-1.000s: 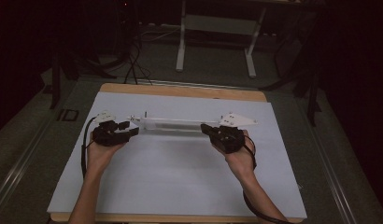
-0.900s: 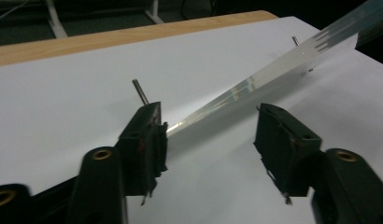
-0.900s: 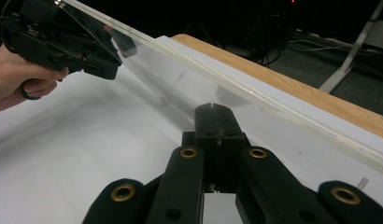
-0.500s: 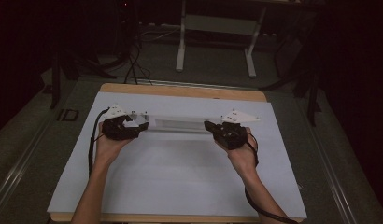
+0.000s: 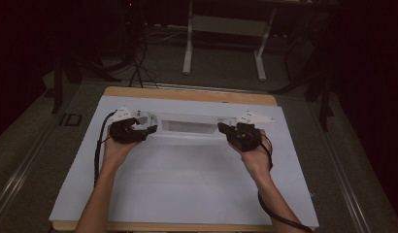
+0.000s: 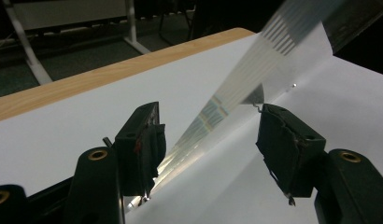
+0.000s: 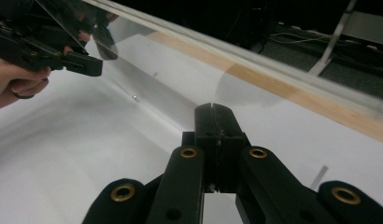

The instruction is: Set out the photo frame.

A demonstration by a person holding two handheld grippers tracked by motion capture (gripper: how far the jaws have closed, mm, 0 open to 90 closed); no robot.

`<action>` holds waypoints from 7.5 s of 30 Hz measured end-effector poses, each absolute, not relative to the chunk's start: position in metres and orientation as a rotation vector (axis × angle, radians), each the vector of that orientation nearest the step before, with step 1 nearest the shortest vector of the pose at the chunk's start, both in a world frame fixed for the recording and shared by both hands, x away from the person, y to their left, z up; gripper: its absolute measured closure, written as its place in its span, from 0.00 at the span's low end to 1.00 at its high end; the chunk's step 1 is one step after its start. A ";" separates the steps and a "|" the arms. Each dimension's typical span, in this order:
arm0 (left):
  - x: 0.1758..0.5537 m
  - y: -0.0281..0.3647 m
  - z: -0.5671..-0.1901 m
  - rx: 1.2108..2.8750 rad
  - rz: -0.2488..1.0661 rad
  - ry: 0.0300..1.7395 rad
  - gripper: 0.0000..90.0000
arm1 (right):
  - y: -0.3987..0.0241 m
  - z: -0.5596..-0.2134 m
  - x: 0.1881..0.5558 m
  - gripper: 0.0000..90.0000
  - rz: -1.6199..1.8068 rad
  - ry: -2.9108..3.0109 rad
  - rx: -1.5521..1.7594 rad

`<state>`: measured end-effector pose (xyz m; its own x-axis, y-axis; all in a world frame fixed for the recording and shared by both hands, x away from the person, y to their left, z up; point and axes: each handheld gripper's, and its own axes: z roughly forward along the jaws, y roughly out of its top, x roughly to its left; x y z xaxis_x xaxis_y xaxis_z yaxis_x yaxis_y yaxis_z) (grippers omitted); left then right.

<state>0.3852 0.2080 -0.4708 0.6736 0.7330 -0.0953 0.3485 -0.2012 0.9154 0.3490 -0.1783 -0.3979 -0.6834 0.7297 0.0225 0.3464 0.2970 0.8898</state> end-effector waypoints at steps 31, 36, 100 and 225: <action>0.403 0.210 -0.468 1.782 0.450 0.924 0.52 | -0.243 -0.449 0.405 0.61 1.216 2.206 1.043; 0.405 0.209 -0.469 1.777 0.448 0.927 0.50 | -0.240 -0.454 0.416 0.58 1.236 2.223 1.000; 0.444 0.191 -0.478 1.721 0.503 1.041 0.43 | -0.227 -0.476 0.458 0.55 1.389 2.108 1.102; 0.369 0.192 -0.468 1.786 0.485 1.064 0.43 | -0.228 -0.471 0.387 0.56 1.388 2.147 1.057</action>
<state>0.3689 0.1917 -0.4683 0.5393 0.8320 -0.1298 0.4482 -0.1531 0.8807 0.3873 -0.2279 -0.4705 -0.6488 0.7561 0.0859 0.3885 0.2321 0.8917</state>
